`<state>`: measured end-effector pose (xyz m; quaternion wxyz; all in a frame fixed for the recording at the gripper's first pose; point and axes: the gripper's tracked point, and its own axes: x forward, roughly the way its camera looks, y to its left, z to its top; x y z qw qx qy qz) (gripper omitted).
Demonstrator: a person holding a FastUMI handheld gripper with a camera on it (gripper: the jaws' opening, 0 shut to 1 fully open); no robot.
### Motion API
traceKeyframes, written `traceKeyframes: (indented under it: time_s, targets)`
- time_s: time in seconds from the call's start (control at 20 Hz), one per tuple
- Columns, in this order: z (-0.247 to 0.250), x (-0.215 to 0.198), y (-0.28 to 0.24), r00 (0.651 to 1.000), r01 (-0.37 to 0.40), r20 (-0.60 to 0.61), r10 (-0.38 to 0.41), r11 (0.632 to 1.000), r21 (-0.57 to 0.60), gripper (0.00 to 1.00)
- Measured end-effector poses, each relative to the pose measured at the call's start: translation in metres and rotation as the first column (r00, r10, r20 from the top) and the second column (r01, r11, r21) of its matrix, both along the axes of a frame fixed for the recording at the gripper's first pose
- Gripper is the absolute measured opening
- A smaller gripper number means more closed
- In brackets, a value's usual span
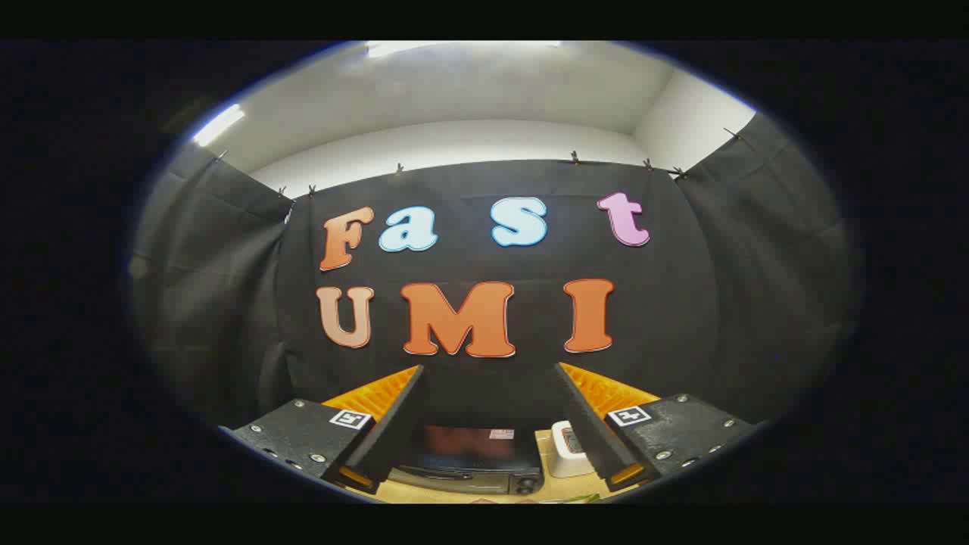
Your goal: Open the toaster oven, put the food inside, and close the toaster oven door.
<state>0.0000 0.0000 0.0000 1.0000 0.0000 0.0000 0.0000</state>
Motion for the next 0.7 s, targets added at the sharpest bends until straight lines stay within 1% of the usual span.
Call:
traceKeyframes:
  time_s: [0.35,0.7]
  targets:
    - [-0.01,0.003,0.006,0.999,-0.014,-0.035,0.014,1.0,0.019,0.97]
    - [-0.014,0.015,0.021,0.998,-0.041,-0.044,0.043,0.999,0.033,0.98]
